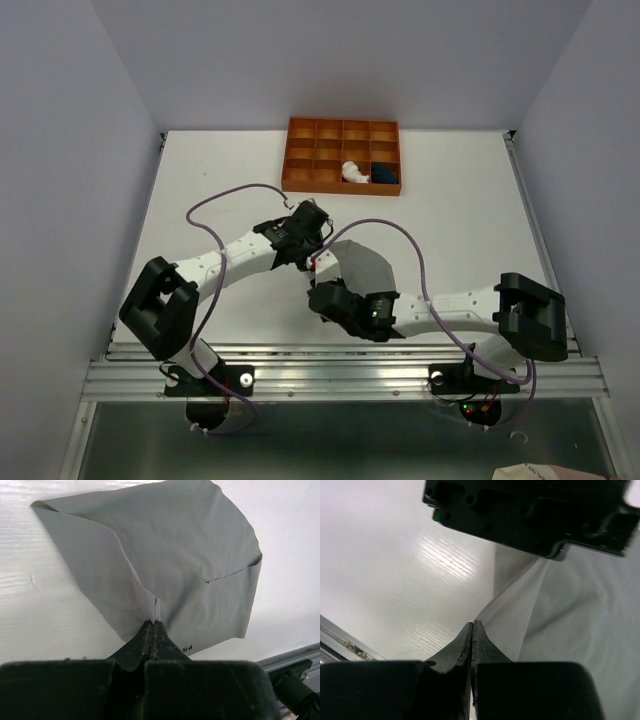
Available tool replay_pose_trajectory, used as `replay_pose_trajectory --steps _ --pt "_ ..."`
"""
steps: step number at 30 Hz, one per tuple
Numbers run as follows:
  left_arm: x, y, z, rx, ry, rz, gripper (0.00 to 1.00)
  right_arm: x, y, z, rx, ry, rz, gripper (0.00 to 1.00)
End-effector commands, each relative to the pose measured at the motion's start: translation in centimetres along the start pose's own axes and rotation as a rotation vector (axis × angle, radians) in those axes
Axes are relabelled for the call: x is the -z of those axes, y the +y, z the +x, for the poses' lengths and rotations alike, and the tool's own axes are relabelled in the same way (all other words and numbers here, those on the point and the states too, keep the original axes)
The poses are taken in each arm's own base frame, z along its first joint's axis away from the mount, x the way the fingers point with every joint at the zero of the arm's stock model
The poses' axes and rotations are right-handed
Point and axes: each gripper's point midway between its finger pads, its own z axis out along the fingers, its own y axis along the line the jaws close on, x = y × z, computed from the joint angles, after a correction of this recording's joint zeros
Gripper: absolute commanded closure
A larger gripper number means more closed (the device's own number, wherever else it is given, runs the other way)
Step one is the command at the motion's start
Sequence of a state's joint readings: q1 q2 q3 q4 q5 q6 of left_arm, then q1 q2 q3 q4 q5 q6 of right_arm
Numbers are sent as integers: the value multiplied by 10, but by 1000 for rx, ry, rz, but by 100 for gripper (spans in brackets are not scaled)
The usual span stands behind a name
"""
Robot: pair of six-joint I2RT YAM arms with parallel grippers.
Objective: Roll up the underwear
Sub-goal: Fold the underwear
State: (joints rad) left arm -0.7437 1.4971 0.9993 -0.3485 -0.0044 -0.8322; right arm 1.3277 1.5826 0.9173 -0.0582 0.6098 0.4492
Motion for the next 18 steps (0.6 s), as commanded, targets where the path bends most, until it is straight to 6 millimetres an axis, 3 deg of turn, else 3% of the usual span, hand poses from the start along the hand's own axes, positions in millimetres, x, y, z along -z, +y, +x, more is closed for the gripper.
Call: replay_pose_trajectory --steps 1,10,18 --pt "0 -32 -21 -68 -50 47 100 9 -22 -12 -122 -36 24 99" --pt "-33 -75 -14 -173 9 50 100 21 -69 4 -218 1 95 99" --pt "-42 -105 -14 -249 21 64 100 32 -96 14 -300 19 124 99"
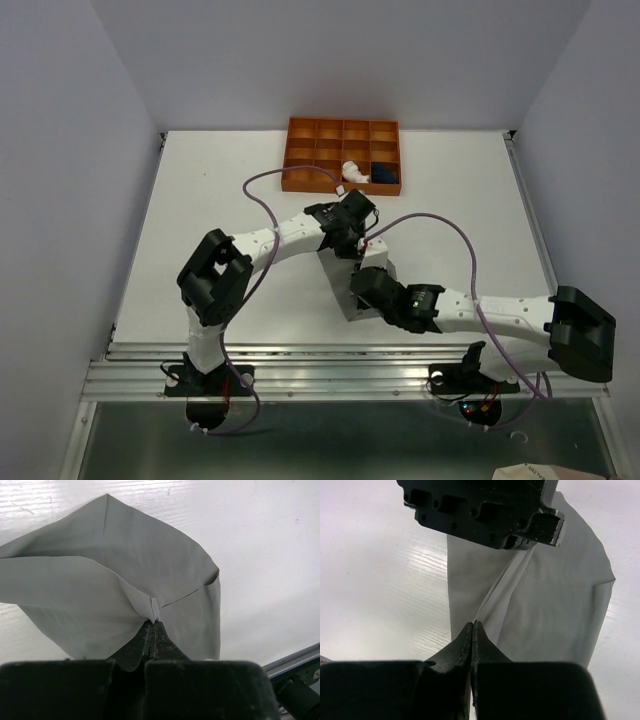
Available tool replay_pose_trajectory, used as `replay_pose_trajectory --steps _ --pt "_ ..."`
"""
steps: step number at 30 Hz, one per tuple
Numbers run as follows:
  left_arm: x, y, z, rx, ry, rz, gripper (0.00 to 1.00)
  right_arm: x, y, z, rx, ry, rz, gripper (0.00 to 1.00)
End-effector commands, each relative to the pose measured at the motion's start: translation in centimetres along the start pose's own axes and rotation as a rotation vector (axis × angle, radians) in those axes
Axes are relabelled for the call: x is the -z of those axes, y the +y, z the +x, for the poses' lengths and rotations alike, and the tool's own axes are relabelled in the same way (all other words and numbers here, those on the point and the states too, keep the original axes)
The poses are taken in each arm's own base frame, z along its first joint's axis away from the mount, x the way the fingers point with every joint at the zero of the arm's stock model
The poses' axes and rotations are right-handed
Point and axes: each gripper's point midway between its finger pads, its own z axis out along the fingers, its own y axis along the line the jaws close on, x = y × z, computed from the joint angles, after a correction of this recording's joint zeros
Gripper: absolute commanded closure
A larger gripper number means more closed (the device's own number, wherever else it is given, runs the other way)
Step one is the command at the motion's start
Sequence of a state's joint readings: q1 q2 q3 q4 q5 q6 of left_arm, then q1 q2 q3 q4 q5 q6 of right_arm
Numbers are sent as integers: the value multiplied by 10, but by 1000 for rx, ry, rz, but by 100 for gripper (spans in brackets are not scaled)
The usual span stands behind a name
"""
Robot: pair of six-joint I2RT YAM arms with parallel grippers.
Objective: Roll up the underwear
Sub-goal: Fold the underwear
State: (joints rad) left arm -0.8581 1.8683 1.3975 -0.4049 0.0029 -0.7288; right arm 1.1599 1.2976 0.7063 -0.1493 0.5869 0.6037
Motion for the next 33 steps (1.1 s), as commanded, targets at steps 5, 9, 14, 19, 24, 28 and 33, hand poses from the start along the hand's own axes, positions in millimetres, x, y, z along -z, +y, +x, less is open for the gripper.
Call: replay_pose_trajectory --steps 5,9,14,19,24,28,33 --pt "4 -32 -19 -88 -36 44 100 6 -20 8 -104 39 16 99" --pt "-2 -38 -19 -112 -17 32 100 9 -28 8 -149 50 8 99" --pt "-1 -45 -24 -128 -16 34 100 20 -35 -8 -227 33 -31 99" --pt "12 -45 -28 -136 -22 21 100 35 -15 -24 -258 34 -155 99" --pt "22 -50 -33 -170 -32 47 100 41 -4 -27 -316 50 -203 99" --pt "24 -53 -30 -236 -24 46 100 43 -5 -22 -399 61 -200 99" --pt "22 -58 -28 -294 -9 27 100 47 -15 -14 -463 69 -172 99"
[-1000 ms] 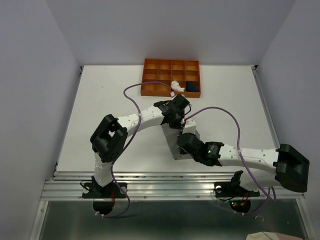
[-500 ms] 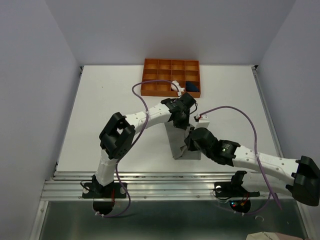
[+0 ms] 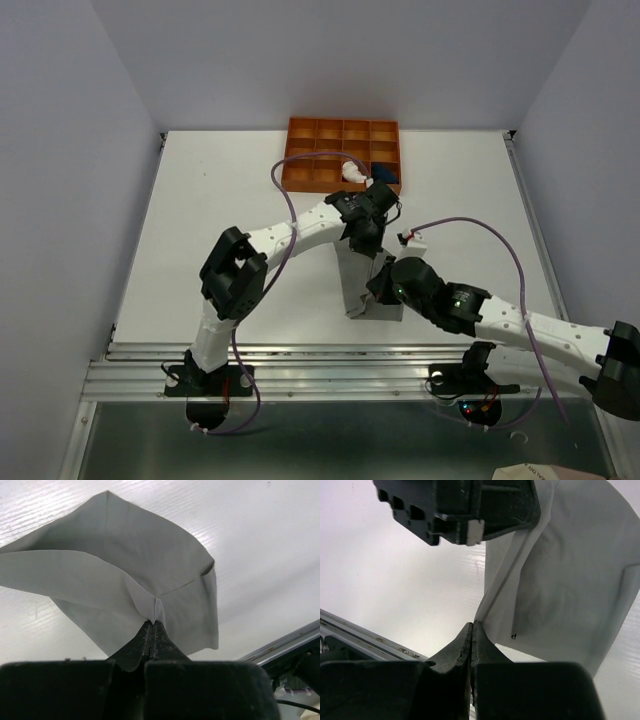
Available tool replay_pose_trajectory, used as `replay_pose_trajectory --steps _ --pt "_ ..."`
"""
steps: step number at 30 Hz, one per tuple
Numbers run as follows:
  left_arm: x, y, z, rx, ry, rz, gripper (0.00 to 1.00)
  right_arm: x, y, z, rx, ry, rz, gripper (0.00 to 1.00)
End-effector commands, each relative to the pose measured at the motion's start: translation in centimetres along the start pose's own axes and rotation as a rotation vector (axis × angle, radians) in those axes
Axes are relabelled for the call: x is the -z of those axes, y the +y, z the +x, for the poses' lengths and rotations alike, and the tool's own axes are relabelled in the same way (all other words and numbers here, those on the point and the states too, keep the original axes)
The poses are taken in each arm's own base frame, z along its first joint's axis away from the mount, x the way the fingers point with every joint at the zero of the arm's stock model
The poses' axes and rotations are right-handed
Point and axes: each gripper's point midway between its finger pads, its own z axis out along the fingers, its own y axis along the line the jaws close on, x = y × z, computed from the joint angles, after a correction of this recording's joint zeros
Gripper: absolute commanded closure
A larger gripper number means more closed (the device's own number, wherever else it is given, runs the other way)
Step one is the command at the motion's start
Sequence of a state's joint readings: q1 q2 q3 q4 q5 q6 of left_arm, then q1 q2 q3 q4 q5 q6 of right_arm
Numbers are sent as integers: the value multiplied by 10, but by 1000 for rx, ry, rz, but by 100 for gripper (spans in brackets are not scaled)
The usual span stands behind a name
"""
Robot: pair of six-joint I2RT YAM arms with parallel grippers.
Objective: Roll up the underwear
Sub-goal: Fold the underwear
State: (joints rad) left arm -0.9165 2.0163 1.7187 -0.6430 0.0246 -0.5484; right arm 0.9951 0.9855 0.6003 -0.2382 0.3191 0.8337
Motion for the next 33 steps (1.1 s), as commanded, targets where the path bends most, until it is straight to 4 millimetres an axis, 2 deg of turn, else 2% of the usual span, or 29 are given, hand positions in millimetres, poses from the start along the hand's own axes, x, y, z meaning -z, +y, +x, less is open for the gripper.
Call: replay_pose_trajectory --steps 1,5,7,9,12,19,24,33 --pt "18 -14 -28 -61 -93 19 100 9 2 4 -95 18 -17 99" --pt "15 -20 -26 -68 -91 36 100 11 -17 12 -111 33 64 99" --pt "9 -23 -26 -70 -84 35 100 12 -28 15 -122 36 105 99" --pt "0 -24 -22 -74 -60 33 100 12 -31 19 -131 43 109 99" --pt "-12 -32 -14 -89 -21 58 100 11 -43 23 -164 45 139 99" --pt "-28 -51 -11 -133 3 104 100 13 -69 31 -216 53 221 99" --pt "-44 -53 -4 -135 33 101 100 16 -92 40 -240 67 316 99" --pt "-57 -56 -3 -130 38 114 100 21 -133 61 -281 96 490 99"
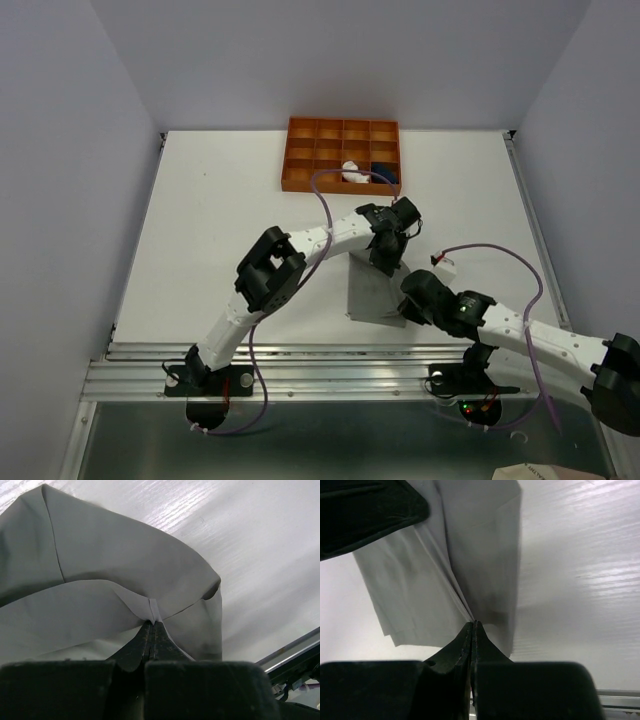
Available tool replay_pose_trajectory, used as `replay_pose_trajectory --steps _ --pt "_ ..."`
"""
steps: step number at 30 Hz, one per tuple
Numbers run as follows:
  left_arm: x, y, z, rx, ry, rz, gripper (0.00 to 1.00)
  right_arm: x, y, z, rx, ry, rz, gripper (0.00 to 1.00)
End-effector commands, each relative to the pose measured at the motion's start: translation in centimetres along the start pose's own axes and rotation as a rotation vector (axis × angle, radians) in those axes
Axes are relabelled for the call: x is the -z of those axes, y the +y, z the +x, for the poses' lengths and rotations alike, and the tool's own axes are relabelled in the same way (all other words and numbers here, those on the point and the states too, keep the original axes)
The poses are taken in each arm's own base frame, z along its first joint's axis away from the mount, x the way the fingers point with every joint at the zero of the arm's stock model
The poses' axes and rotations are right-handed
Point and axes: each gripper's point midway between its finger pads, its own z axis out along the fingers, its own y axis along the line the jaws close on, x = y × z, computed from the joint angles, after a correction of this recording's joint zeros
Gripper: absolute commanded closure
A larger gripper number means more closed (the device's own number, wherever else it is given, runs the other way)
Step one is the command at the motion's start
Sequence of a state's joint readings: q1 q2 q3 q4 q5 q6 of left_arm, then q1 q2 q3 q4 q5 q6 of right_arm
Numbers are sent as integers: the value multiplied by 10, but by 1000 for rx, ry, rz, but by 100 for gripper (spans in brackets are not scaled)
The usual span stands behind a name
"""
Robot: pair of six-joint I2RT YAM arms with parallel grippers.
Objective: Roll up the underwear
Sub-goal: Fold the underwear
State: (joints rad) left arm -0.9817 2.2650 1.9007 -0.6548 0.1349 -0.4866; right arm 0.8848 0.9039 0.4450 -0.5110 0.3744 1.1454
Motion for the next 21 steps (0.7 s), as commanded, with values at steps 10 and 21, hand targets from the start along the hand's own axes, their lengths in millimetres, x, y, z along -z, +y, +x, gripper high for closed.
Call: replay_pose_trajectory --steps 10,21 --pt "7 -22 -57 -62 -172 58 65 -9 -53 11 2 4 224 95" --pt "68 -12 -98 -76 -381 -18 30 -1 -41 0 -22 -27 178 69"
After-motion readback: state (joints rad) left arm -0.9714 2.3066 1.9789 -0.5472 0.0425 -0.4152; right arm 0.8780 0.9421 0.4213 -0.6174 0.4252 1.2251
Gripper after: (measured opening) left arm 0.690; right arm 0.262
